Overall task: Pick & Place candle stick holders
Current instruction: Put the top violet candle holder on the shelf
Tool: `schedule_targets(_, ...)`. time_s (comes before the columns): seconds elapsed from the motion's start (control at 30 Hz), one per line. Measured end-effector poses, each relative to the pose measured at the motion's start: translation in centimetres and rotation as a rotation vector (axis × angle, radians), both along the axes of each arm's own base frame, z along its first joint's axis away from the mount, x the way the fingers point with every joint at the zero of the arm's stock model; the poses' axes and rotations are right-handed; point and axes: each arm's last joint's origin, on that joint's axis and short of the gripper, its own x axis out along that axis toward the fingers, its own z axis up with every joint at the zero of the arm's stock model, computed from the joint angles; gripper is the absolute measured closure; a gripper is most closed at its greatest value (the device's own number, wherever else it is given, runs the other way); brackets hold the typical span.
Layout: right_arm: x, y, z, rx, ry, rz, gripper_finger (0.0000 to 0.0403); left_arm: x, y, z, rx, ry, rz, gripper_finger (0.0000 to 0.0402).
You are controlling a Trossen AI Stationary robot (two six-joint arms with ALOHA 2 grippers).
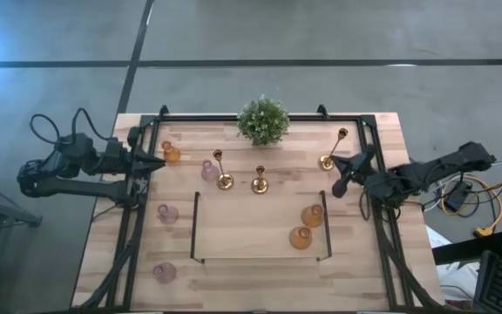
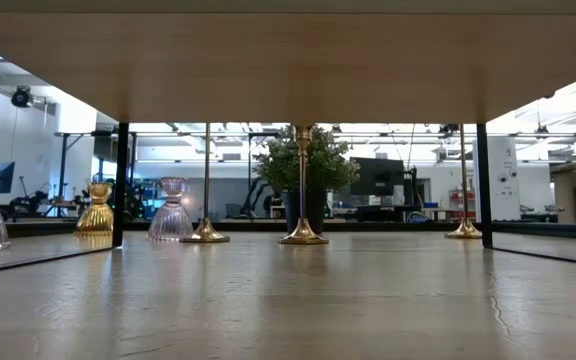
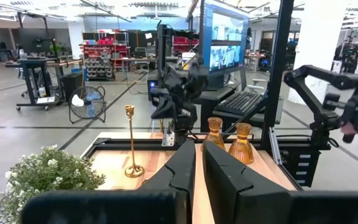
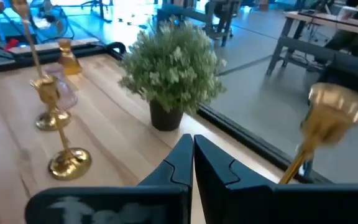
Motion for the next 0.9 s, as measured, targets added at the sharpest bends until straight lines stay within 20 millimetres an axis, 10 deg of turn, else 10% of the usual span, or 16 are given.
schedule_targets(0.63, -1.8, -0.8, -10.6, 0.008, -0.073, -0.155, 0.0395, 0.0, 0.0, 0.0, 0.0, 0.0, 0.0, 0.0365)
schedule_targets(0.9, -1.8, -0.8, -11.0, -0.049, -0.038, -0.162, 0.0394, 0.0, 0.0, 0.0, 0.0, 0.0, 0.0, 0.0365)
